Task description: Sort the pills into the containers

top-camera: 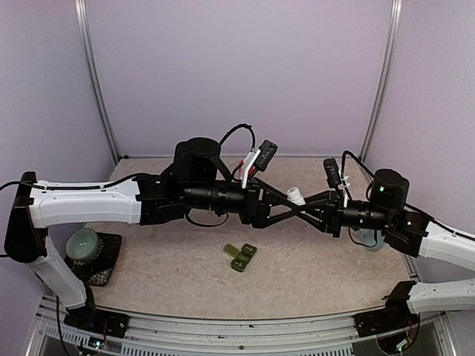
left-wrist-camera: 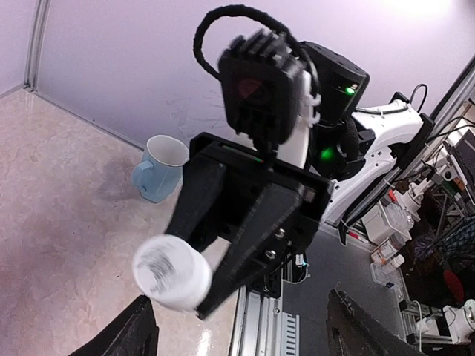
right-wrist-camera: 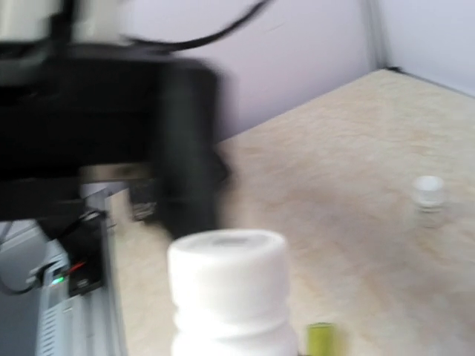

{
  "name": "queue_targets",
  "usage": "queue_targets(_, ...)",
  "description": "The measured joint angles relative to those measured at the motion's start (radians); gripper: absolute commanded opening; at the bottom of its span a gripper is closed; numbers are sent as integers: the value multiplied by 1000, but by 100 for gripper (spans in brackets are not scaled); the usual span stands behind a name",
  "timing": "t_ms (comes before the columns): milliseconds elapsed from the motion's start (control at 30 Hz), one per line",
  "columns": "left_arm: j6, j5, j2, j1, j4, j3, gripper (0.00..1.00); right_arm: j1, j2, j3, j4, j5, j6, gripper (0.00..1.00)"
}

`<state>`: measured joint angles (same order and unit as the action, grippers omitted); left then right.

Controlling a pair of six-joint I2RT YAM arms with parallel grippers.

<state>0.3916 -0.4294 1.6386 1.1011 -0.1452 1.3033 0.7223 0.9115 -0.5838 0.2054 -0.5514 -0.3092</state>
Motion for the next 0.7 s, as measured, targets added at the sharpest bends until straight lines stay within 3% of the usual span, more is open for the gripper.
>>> queue_targets(233, -35, -6, -75, 46, -13, -18, 78, -45, 4, 19, -49, 66, -8, 14)
queue_targets(367, -50, 38, -92, 48, -10, -16, 88, -46, 3, 20, -59, 58, 1, 14)
queue_targets(700, -126, 99, 45, 5, 184, 136, 90, -46, -28, 20, -59, -69, 51, 14)
